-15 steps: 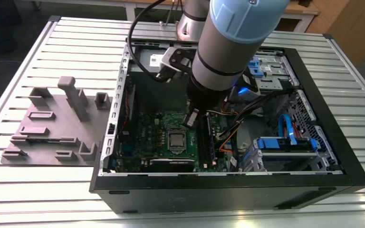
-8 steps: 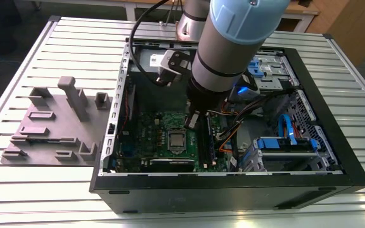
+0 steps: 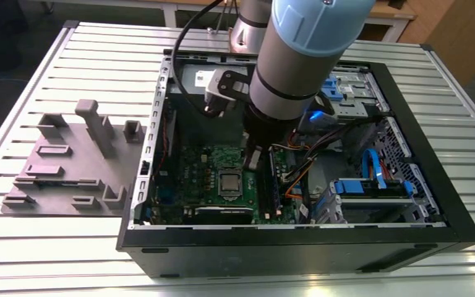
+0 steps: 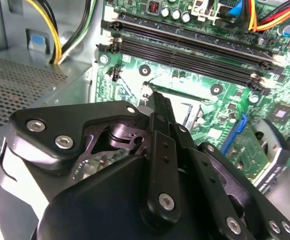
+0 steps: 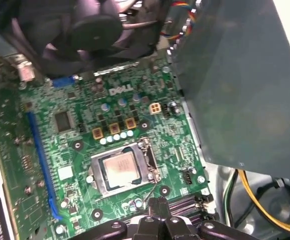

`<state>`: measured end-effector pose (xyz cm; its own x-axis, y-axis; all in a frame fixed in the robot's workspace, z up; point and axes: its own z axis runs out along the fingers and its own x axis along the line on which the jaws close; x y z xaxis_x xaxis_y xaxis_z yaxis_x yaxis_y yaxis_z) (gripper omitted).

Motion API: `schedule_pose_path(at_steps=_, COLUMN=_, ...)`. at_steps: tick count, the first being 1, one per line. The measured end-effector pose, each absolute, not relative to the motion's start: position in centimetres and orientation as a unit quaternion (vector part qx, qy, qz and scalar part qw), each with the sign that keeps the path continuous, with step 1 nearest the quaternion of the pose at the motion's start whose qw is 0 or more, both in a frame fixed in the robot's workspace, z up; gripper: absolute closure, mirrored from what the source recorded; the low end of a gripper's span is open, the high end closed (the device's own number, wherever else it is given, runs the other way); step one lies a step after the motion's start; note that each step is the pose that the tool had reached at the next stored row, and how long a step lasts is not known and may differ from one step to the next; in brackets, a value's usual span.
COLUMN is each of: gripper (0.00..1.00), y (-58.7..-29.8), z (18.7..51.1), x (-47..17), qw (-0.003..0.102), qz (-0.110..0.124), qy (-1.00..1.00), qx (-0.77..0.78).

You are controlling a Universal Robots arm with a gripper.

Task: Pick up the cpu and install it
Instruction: 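Install the first cpu locking lever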

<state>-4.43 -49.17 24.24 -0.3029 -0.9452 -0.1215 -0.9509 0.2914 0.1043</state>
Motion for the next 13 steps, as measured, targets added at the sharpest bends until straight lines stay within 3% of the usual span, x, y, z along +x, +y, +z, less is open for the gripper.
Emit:
schedule_pose_path(at_steps=7, gripper=0.89, y=-49.17, z=24.24, x=-4.72, qw=0.009, qz=0.064, qy=0.795, qx=-0.603)
schedule_pose_path(at_steps=13, gripper=0.89, y=-49.17, z=24.17, x=-4.73, qw=0.015, qz=0.054, qy=0.784, qx=-0.618)
